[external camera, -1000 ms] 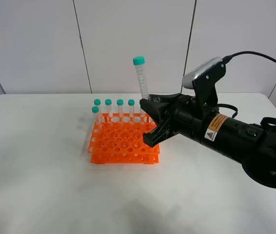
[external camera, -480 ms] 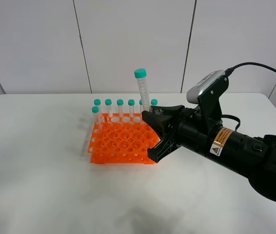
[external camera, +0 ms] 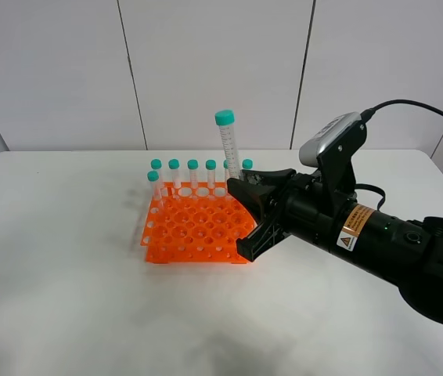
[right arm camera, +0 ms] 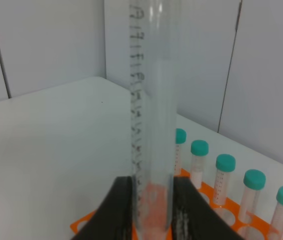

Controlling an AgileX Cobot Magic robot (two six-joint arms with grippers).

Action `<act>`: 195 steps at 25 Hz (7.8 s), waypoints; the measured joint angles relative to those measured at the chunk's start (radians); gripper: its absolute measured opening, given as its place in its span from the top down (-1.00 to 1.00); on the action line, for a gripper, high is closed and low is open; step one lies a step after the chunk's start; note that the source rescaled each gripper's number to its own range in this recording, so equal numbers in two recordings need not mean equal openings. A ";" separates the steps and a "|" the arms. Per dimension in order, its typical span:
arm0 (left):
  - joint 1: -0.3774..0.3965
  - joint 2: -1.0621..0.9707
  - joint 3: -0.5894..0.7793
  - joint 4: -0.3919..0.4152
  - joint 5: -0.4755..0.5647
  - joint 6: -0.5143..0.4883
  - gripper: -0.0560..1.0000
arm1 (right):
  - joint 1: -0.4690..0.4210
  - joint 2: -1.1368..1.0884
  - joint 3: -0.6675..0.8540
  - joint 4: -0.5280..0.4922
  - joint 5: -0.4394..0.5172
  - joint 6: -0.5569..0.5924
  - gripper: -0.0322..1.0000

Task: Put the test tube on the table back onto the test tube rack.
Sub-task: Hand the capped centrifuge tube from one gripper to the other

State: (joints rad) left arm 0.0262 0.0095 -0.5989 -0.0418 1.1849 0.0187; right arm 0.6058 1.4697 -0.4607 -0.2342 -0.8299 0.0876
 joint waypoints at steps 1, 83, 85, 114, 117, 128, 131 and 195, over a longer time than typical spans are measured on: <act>0.000 0.013 -0.014 0.000 0.003 0.004 -1.00 | 0.000 0.000 0.000 0.000 0.000 0.000 0.91; -0.495 1.270 -0.434 -1.129 -0.617 1.106 -0.67 | 0.000 0.000 0.000 0.001 0.028 -0.022 0.91; -0.495 1.291 -0.438 -1.192 -0.618 1.162 -0.67 | 0.000 0.000 0.000 0.001 0.029 -0.022 0.91; -0.495 1.421 -0.439 -1.251 -0.733 1.220 -0.87 | 0.000 0.000 0.000 0.004 0.054 -0.022 0.91; -0.495 1.424 -0.439 -1.264 -0.733 1.221 -0.87 | 0.000 0.001 0.000 0.004 0.053 -0.021 0.91; -0.498 1.492 -0.479 -1.293 -0.715 1.249 -0.87 | 0.000 0.003 0.000 0.008 0.055 -0.020 0.91; -0.498 1.492 -0.480 -1.293 -0.715 1.249 -0.87 | 0.000 0.003 0.000 0.008 0.054 -0.020 0.91; -0.498 1.492 -0.496 -1.355 -0.748 1.260 0.89 | 0.001 0.003 0.000 0.020 0.147 -0.016 -0.70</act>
State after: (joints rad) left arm -0.4714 1.5014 -1.0953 -1.3970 0.4370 1.2785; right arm 0.6064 1.4727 -0.4607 -0.2145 -0.6824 0.0716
